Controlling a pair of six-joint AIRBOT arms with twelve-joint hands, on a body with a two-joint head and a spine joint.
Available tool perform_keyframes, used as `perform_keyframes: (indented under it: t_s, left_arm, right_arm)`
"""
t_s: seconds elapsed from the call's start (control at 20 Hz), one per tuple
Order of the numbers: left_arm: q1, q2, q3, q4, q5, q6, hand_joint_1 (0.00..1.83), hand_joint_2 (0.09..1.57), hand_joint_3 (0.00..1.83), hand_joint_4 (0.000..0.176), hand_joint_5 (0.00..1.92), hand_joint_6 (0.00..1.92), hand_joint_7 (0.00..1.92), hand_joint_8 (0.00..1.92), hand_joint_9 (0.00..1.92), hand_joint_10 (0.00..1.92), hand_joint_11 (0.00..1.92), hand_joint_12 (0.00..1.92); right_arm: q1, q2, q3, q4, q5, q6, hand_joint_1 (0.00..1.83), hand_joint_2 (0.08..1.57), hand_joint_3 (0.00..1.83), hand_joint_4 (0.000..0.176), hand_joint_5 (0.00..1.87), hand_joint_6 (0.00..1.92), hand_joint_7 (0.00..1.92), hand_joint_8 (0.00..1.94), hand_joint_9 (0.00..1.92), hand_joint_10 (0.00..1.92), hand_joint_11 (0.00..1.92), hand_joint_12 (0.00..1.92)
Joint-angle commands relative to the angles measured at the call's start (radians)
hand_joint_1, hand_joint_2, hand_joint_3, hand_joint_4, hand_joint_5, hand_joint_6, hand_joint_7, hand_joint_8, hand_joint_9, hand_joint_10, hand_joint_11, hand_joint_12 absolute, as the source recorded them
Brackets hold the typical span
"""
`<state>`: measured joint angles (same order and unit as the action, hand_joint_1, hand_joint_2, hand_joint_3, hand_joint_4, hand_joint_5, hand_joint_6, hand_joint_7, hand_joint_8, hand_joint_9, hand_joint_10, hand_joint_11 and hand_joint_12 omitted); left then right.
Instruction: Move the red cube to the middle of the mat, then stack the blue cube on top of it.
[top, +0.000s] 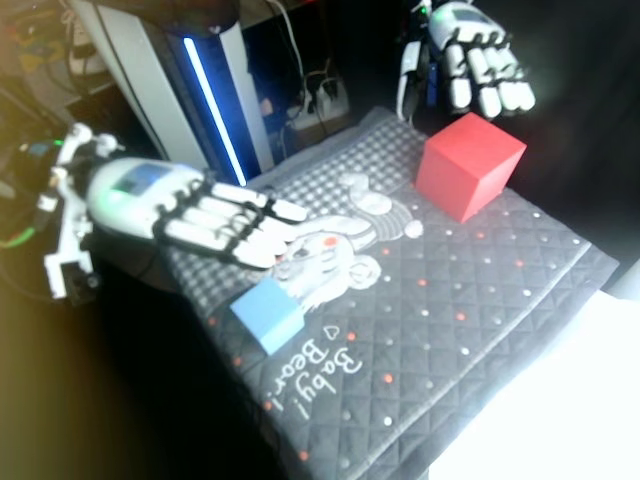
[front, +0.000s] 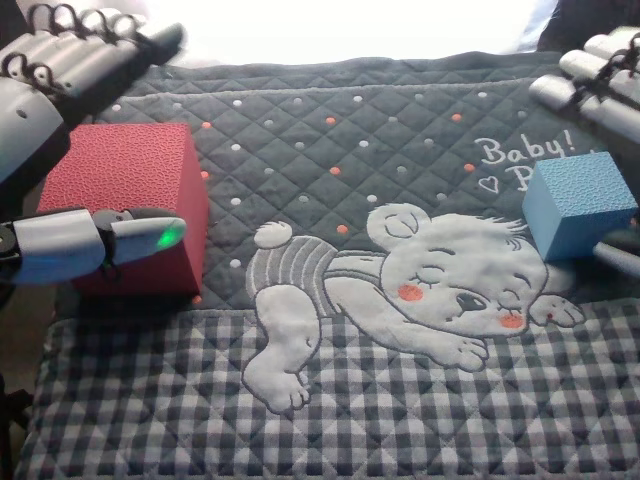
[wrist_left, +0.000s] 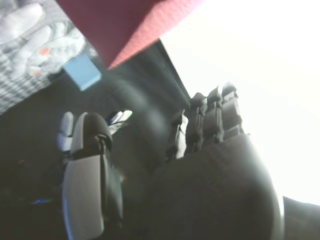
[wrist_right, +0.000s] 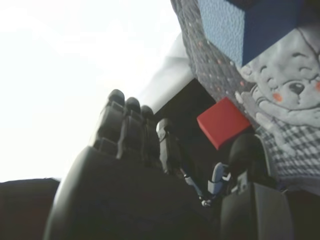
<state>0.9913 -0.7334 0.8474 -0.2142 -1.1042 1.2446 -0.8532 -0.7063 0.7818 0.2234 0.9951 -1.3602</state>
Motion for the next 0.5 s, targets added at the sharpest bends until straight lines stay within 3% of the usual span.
perform_keyframes:
  t_s: [0.0,0.05,0.1,0.2,0.3,0.35,0.4,0.45]
  left_arm:
    - [-0.001,-0.003,-0.001,0.004,-0.124,-0.002,0.58,1.08,0.0,0.089,0.0,0.0,0.0,0.0,0.0,0.0,0.0,0.0]
    - [0.004,-0.004,-0.002,-0.003,-0.125,-0.003,0.62,1.07,0.0,0.101,0.0,0.0,0.0,0.0,0.0,0.0,0.0,0.0]
    - [0.009,-0.01,0.001,-0.011,-0.123,-0.003,0.65,1.06,0.0,0.102,0.0,0.0,0.0,0.0,0.0,0.0,0.0,0.0]
    - [0.009,-0.021,0.011,-0.021,-0.1,-0.003,0.6,1.07,0.0,0.103,0.0,0.0,0.0,0.0,0.0,0.0,0.0,0.0]
    - [0.004,-0.022,0.018,-0.035,-0.086,-0.003,0.58,1.07,0.0,0.107,0.0,0.0,0.0,0.0,0.0,0.0,0.0,0.0]
    - [0.001,-0.022,0.023,-0.044,-0.078,-0.003,0.61,1.06,0.0,0.098,0.0,0.0,0.0,0.0,0.0,0.0,0.0,0.0]
    - [-0.009,-0.027,0.039,-0.069,-0.054,-0.003,0.64,1.05,0.0,0.086,0.0,0.0,0.0,0.0,0.0,0.0,0.0,0.0]
    - [-0.013,-0.029,0.044,-0.074,-0.047,-0.003,0.66,1.02,0.0,0.086,0.0,0.0,0.0,0.0,0.0,0.0,0.0,0.0]
  right_arm:
    - [0.003,0.006,0.0,0.004,0.151,0.0,0.77,1.15,0.01,0.0,0.0,0.0,0.0,0.0,0.0,0.0,0.0,0.29]
    - [-0.007,0.005,-0.001,0.014,0.172,0.0,0.77,1.16,0.01,0.0,0.0,0.0,0.0,0.0,0.0,0.0,0.0,0.28]
    - [-0.027,0.005,-0.005,0.031,0.203,0.0,0.76,1.16,0.0,0.0,0.0,0.0,0.0,0.0,0.0,0.0,0.0,0.34]
    - [-0.055,0.015,-0.011,0.052,0.233,0.006,0.7,1.17,0.0,0.0,0.0,0.0,0.0,0.0,0.0,0.0,0.0,0.21]
    - [-0.06,0.016,-0.011,0.055,0.237,0.014,0.71,1.17,0.0,0.0,0.0,0.0,0.0,0.0,0.0,0.0,0.0,0.21]
    - [-0.06,0.016,-0.01,0.055,0.237,0.014,0.72,1.16,0.0,0.008,0.0,0.0,0.0,0.0,0.0,0.0,0.0,0.08]
    - [-0.061,0.01,-0.006,0.055,0.237,0.014,0.72,1.16,0.0,0.005,0.0,0.0,0.0,0.0,0.0,0.0,0.0,0.05]
    - [-0.061,0.008,-0.005,0.055,0.237,0.014,0.69,1.16,0.0,0.001,0.0,0.0,0.0,0.0,0.0,0.0,0.0,0.01]
